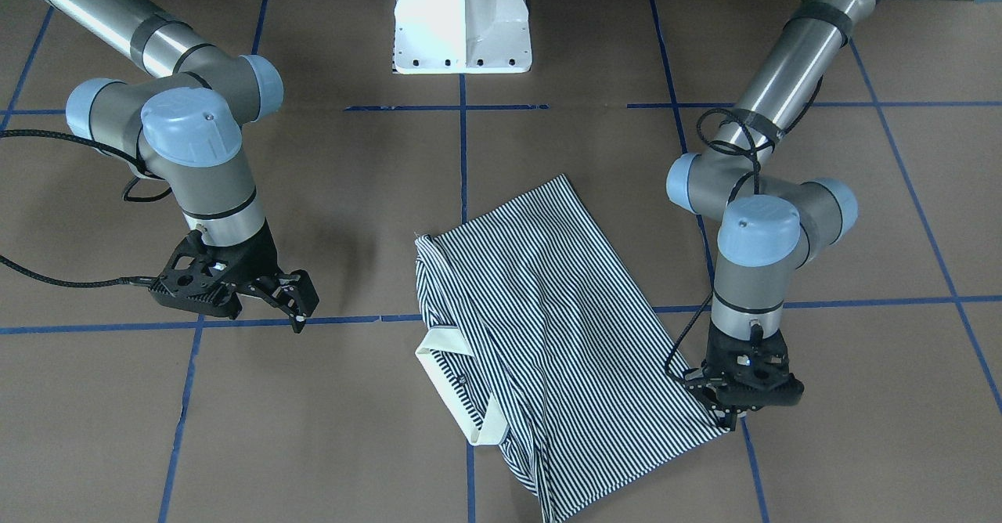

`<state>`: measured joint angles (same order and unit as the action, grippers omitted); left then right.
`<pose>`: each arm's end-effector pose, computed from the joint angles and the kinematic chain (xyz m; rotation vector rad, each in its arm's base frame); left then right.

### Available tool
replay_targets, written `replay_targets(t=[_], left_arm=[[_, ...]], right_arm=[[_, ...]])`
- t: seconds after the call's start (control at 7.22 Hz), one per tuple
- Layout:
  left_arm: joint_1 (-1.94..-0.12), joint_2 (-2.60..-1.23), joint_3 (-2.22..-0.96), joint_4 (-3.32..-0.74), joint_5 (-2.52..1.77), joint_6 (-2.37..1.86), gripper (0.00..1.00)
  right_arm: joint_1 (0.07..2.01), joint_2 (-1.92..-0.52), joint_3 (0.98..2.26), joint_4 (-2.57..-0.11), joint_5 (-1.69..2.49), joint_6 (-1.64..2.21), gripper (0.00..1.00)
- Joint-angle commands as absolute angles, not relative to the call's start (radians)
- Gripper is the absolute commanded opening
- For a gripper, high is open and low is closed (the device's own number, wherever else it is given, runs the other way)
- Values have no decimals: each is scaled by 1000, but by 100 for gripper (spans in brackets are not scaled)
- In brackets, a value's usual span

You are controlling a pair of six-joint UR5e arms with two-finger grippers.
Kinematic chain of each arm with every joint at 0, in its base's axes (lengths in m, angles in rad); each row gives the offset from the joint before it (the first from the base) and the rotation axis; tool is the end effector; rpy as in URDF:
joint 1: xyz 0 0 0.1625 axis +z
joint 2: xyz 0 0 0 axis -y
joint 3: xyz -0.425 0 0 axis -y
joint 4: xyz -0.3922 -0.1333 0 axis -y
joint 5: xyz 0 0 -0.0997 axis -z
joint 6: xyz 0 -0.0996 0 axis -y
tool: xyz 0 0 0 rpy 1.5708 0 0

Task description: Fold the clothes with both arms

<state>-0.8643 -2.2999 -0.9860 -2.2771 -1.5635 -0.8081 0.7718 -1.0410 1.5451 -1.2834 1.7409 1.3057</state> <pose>0.4251 -0.7046 0.4138 0.6231 0.5796 -0.0985 -0.4191 -0.5703 0.3379 0.2532 -0.7713 0.4115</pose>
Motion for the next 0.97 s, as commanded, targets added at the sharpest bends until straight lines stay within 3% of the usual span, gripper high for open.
replay_targets(t=[0.0,0.42,0.55,0.69,0.83], left_arm=[[-883,-2329,-949,-2315,-1552,-687,99],[-977,-2272,-1057,-2349,-1805,-548,100],[-977,-2269,-1061,-2352,-1805,-555,100],[-977,-2257,-1086,-2352,-1805,-560,100],[-974,-2238,-1115,-2349,-1805,-561,100]], right_arm=[[743,-1032,1543,-1284,1724,1310,100],[666,-910,1459,-1287,1620,1501,94],[649,-823,1372,-1285,1612,1549,67],[632,-751,1292,-1266,1599,1601,47],[608,-709,1222,-1215,1557,1667,49]])
